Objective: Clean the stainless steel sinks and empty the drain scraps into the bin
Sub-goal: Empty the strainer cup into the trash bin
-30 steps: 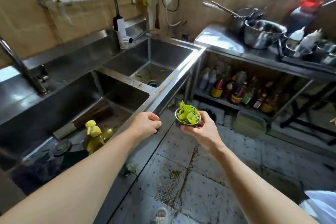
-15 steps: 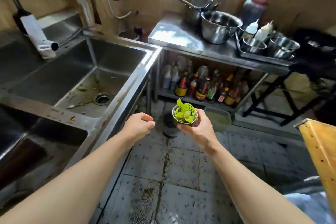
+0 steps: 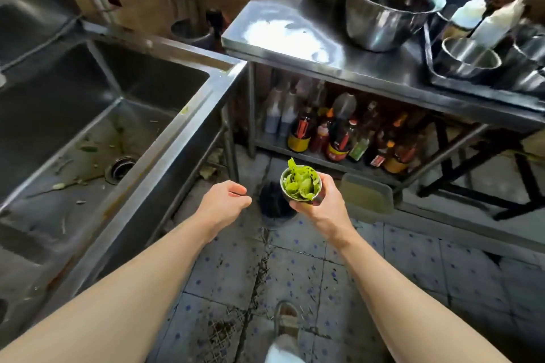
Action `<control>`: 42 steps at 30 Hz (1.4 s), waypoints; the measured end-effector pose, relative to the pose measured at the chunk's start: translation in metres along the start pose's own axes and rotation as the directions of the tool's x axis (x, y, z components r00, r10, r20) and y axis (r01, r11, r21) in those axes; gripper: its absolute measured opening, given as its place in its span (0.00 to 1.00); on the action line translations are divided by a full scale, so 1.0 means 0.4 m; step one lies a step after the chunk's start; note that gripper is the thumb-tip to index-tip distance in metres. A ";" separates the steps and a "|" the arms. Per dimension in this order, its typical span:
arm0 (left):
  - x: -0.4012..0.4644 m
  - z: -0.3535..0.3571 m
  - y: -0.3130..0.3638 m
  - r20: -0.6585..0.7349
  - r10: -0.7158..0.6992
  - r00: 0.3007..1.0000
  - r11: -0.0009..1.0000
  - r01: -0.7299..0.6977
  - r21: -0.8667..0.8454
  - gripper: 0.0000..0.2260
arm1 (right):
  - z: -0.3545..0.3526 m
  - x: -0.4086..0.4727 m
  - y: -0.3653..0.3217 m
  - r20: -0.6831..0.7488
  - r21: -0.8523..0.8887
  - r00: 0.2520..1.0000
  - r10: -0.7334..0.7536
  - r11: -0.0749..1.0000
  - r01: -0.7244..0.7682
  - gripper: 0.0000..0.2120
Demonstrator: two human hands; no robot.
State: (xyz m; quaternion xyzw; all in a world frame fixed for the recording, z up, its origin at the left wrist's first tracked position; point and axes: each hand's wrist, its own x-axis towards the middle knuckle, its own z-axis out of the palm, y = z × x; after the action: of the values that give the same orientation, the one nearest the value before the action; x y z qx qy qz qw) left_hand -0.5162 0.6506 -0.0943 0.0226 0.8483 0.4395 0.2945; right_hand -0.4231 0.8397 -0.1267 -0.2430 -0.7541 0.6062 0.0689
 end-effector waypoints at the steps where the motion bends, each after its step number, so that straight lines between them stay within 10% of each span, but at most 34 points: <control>1: 0.029 0.018 0.005 -0.011 -0.022 1.000 1.000 0.022 -0.001 0.09 | -0.010 0.033 0.014 0.011 -0.002 1.000 0.005 1.000 -0.005 0.32; 30: 1.036 0.624 -0.605 0.000 -0.281 0.960 0.941 0.275 0.197 0.19 | 0.218 0.784 1.050 -0.048 -0.302 0.984 0.173 0.936 -0.179 0.34; 42: 1.181 0.693 -0.760 -0.039 -0.246 0.969 0.924 0.246 0.291 0.18 | 0.299 0.860 1.192 0.150 -0.861 0.982 0.114 0.504 0.074 0.37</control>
State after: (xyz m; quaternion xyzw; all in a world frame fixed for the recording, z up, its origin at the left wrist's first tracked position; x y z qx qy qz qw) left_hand -0.6951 0.8080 -0.6736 -0.0410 0.9005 0.2682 0.3398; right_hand -0.6361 0.9592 -0.6747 -0.1956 -0.9556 0.1707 -0.1394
